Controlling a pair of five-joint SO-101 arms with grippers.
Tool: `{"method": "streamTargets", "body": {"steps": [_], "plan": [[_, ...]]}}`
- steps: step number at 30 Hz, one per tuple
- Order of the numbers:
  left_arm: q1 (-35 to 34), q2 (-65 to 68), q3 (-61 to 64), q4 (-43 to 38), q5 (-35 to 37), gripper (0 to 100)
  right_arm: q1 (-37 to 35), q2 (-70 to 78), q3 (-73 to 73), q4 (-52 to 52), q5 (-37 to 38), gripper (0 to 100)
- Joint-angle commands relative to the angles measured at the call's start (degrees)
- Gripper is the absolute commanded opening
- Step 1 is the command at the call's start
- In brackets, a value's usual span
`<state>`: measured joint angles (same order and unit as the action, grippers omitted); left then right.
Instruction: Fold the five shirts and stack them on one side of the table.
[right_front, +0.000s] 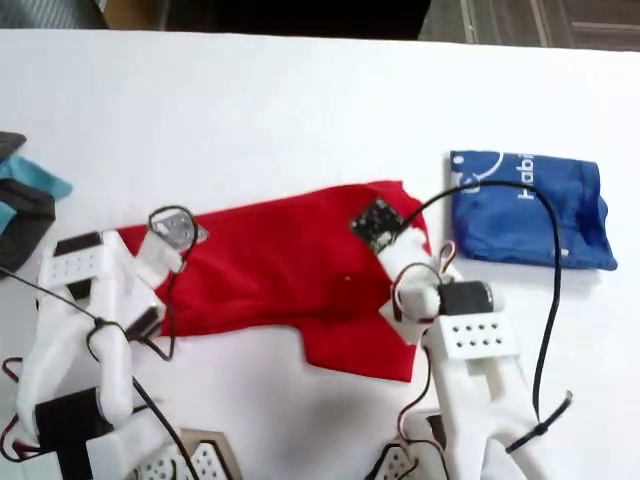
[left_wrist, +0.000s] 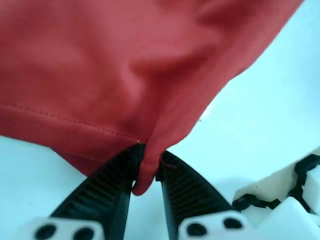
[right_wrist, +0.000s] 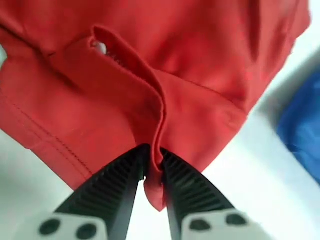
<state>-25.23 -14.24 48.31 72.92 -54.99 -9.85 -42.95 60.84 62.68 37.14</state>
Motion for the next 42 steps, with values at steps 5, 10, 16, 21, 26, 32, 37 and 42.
{"method": "streamTargets", "body": {"steps": [5, 10, 16, 21, 26, 32, 37, 42], "plan": [[-0.5, -2.5, -0.5, -0.7, -0.7, 16, 0.5, -1.4, 2.8, -2.1, 0.2, 11.1], [-0.6, -2.8, -5.3, 1.5, -0.4, 25, 0.0, -1.8, 1.8, -2.1, 0.2, 32.7], [-0.6, -2.5, -24.3, 10.5, 0.4, 23, 0.5, -1.8, -6.7, -1.7, -0.3, 31.6], [0.2, -1.8, -27.5, 7.4, 3.4, 23, 0.5, -1.2, -13.1, -5.0, -0.4, 28.0], [1.1, 6.3, -22.7, 1.5, 3.5, 20, 0.5, 3.8, -14.1, -13.0, -2.4, 24.8], [-1.6, 17.7, -25.1, -2.3, 7.4, 3, 0.4, 21.9, -23.1, -12.0, -3.1, 12.6], [-2.5, 22.6, -29.8, -2.1, 7.5, 3, 0.1, 31.2, -32.2, -7.5, -3.2, 3.0], [-2.2, 26.7, -34.1, -2.3, 8.7, 3, 0.1, 35.0, -35.6, -7.2, -3.2, 2.1]]}}
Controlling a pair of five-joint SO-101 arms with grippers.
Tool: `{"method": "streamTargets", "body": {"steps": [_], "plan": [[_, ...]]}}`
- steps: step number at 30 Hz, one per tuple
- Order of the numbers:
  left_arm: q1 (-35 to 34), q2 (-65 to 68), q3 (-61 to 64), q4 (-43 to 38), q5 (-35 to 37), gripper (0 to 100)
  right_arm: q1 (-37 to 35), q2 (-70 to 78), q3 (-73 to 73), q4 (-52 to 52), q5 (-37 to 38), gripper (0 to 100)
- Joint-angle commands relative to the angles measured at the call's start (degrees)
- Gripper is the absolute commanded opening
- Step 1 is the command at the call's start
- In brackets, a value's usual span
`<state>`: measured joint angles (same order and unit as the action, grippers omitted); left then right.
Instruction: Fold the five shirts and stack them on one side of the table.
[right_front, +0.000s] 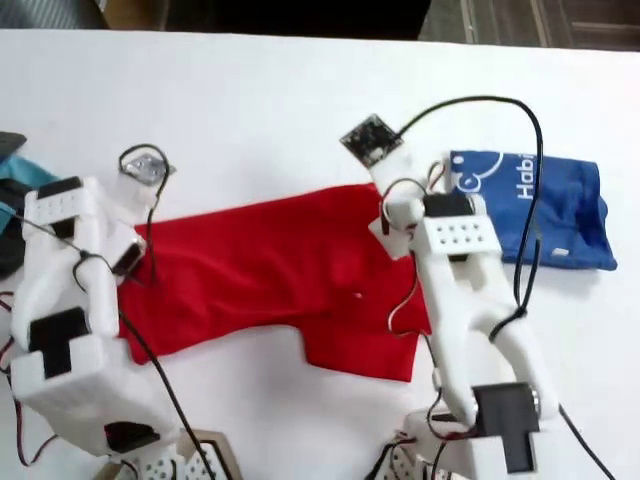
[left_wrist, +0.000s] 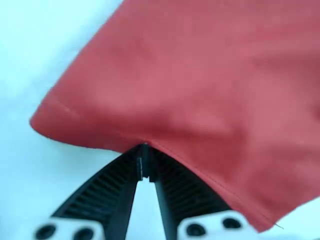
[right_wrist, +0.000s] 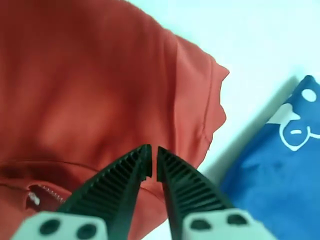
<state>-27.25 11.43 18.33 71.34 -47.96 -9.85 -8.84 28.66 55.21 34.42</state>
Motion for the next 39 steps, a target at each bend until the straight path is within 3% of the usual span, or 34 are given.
{"method": "streamTargets", "body": {"steps": [1, 9, 18, 24, 39], "plan": [[-0.2, 2.0, -5.7, -0.7, 2.5, 3, 0.1, 1.5, -3.5, 0.2, -0.4, 2.1], [-0.2, 13.5, -21.3, 0.4, 4.7, 3, 0.5, 6.4, -3.6, -2.4, -0.4, 2.1], [0.4, 24.3, -40.2, 12.9, 8.7, 3, 0.5, 8.9, -3.7, -2.8, -0.4, 2.1], [1.0, 24.4, -47.3, 20.4, 8.5, 19, 0.0, 8.9, -3.6, -2.8, -0.4, 2.1], [2.0, 25.6, -47.4, 21.1, 8.5, 2, 0.1, 8.9, -3.7, -2.7, -0.4, 2.1]]}}
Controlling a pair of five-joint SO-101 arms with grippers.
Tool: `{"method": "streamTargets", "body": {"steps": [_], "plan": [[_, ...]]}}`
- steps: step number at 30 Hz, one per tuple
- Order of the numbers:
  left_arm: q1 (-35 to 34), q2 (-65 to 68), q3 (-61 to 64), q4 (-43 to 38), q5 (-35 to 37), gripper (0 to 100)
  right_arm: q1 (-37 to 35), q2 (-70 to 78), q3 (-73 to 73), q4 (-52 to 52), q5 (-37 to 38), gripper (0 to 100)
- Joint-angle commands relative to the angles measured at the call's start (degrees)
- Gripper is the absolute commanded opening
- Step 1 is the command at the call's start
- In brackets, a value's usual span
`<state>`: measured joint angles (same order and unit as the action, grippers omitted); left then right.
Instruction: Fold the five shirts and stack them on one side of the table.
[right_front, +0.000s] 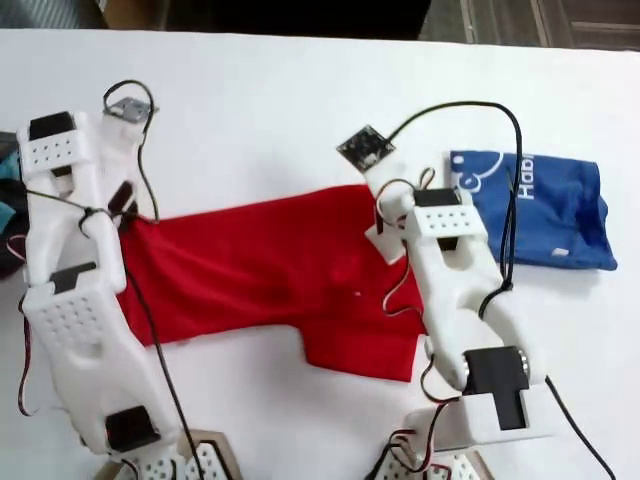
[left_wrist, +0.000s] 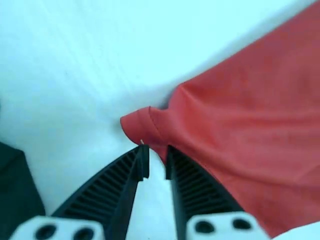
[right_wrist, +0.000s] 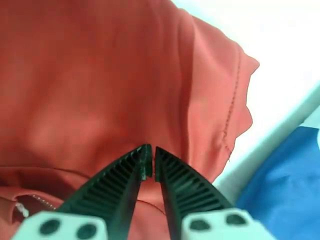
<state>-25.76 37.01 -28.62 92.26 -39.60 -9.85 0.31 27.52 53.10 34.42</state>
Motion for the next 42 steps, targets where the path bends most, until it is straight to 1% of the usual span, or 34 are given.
{"method": "streamTargets", "body": {"steps": [1, 5, 10, 11, 17, 20, 22, 27, 28, 35, 39, 42], "plan": [[0.5, 0.6, -0.7, 0.2, 0.2, 3, 0.2, -0.2, -2.5, -0.5, -0.4, 2.1], [0.6, 2.9, -0.9, 0.2, 0.0, 5, 0.4, -0.2, -2.5, -0.5, -0.4, 2.1], [0.4, 3.5, -0.9, 0.2, 0.1, 18, 0.0, -0.2, -2.5, -0.6, -0.4, 2.1], [0.5, 3.3, -0.9, 0.2, 0.2, 19, 0.0, -0.2, -2.5, -0.6, -0.4, 2.1], [0.9, 3.7, -0.7, -2.2, 0.4, 17, 0.0, -0.2, -2.5, -0.6, -0.4, 2.1], [1.0, 3.8, 0.7, -4.4, 2.7, 17, 0.0, -0.2, -2.5, -0.5, -0.4, 2.1], [1.2, 3.8, 0.8, -4.8, 2.8, 16, 0.1, -0.2, -2.5, -0.4, -0.4, 2.1], [2.7, 3.8, 0.8, -4.9, 2.7, 2, 0.4, -0.2, -2.5, -0.4, -0.4, 2.1], [3.0, 3.8, 0.8, -4.8, 2.7, 3, 0.4, -0.2, -2.5, -0.4, -0.4, 2.1], [3.3, 3.6, 0.2, -5.1, 2.5, 3, 0.4, -0.2, -2.5, -0.4, -0.4, 2.1], [3.2, 3.5, 0.1, -6.2, 0.4, 3, 0.4, -0.2, -2.5, -0.4, -0.4, 2.1], [2.9, 3.6, -3.9, -6.5, 0.6, 3, 0.4, -0.2, -2.5, -0.4, -0.4, 2.1]]}}
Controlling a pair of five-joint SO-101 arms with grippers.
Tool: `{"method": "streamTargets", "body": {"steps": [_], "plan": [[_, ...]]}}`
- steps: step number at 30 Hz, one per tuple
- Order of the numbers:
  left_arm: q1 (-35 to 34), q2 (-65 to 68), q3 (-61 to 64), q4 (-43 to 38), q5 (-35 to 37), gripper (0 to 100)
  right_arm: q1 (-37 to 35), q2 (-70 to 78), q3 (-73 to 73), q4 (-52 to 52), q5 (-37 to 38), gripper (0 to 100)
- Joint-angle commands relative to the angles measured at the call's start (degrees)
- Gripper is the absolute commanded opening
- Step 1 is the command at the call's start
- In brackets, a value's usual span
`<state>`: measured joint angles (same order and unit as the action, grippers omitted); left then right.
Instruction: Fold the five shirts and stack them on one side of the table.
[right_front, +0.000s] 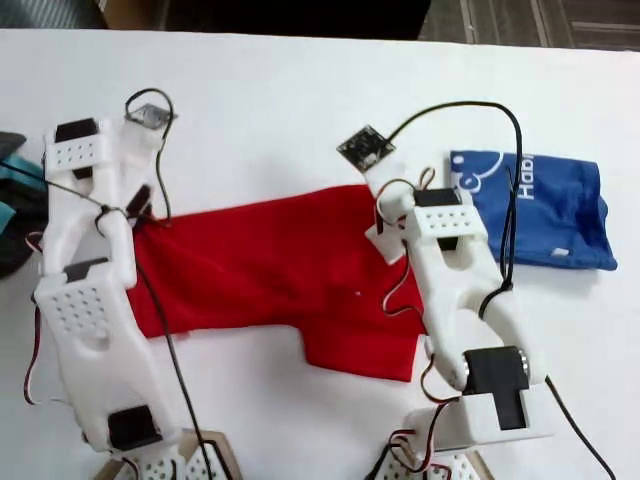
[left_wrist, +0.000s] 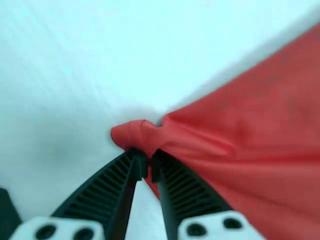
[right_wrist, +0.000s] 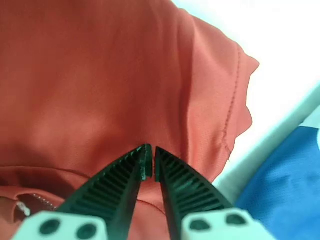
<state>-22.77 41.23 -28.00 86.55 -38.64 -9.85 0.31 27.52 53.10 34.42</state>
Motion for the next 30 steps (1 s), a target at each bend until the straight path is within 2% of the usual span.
{"method": "streamTargets", "body": {"steps": [1, 8, 14, 19, 21, 25, 30], "plan": [[0.0, -0.6, -6.0, -0.5, -0.4, 3, 0.4, -0.2, -2.5, -0.4, -0.4, 2.1], [1.0, -0.5, -10.7, 3.1, -0.7, 4, 0.4, -0.6, -2.5, -0.3, -0.4, 2.1], [0.9, -1.1, -10.7, 8.1, -4.0, 19, 0.5, -0.7, -2.5, -0.3, -0.4, 2.1], [-0.6, -5.1, -14.5, 16.1, -4.3, 21, 0.5, -0.7, -2.5, -0.3, -0.4, 2.1], [-1.1, -8.4, -10.1, 16.0, -4.6, 21, 0.5, -0.7, -2.5, -0.3, -0.4, 2.1], [-0.6, -17.1, 7.3, 15.6, -4.9, 20, 0.5, -0.7, -2.5, -0.6, -0.4, 2.1], [-1.0, -31.5, 29.8, 7.9, -4.9, 18, 0.4, -0.4, -2.5, -0.7, -0.4, 2.1]]}}
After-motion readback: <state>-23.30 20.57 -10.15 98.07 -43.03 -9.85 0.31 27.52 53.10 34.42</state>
